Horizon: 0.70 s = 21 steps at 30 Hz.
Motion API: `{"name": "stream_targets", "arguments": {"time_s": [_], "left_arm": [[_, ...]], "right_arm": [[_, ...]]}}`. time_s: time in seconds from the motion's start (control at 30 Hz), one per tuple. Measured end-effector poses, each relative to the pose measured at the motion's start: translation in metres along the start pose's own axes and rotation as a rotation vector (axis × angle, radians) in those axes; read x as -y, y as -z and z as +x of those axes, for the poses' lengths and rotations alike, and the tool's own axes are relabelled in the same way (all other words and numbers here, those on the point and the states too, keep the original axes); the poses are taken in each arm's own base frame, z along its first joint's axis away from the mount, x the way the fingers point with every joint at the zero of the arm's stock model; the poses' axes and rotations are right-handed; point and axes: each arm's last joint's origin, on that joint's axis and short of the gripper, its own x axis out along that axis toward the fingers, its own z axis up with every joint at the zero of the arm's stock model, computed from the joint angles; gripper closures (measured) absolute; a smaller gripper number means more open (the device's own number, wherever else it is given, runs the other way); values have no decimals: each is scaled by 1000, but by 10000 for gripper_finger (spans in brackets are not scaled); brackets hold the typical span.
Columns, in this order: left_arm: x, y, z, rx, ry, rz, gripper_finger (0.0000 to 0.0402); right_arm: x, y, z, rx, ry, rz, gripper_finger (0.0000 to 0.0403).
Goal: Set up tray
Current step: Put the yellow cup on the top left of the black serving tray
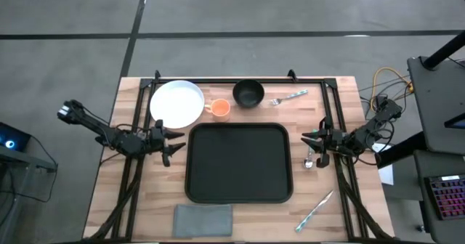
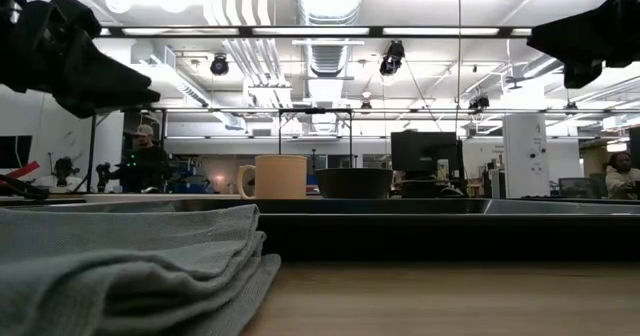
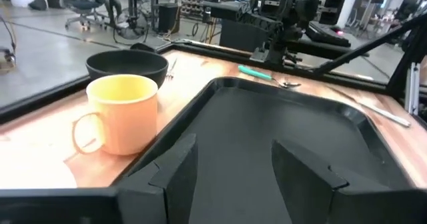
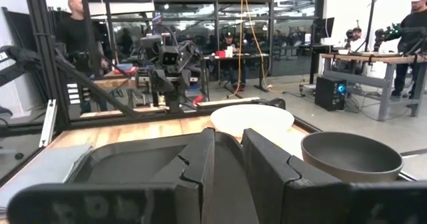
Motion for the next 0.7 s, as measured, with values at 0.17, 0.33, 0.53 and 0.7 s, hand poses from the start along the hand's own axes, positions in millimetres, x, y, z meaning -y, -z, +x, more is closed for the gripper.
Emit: {"name": "stream_targets", "arguments": {"time_s": [0.17, 0.33, 0.53, 0.7], "left_arm": [[6, -28, -1, 43, 7, 55, 162], [13, -70, -1, -7, -30, 158, 119], [20, -118, 9, -206, -138, 288, 114], [25, -149, 34, -379, -219, 434, 114]], "right_arm": [[0, -1, 0, 4, 2, 0, 335], [0, 0, 0, 3, 2, 42, 335], [0, 0, 0, 2, 2, 91, 335], [0, 0, 0, 2, 1, 97, 335]]}}
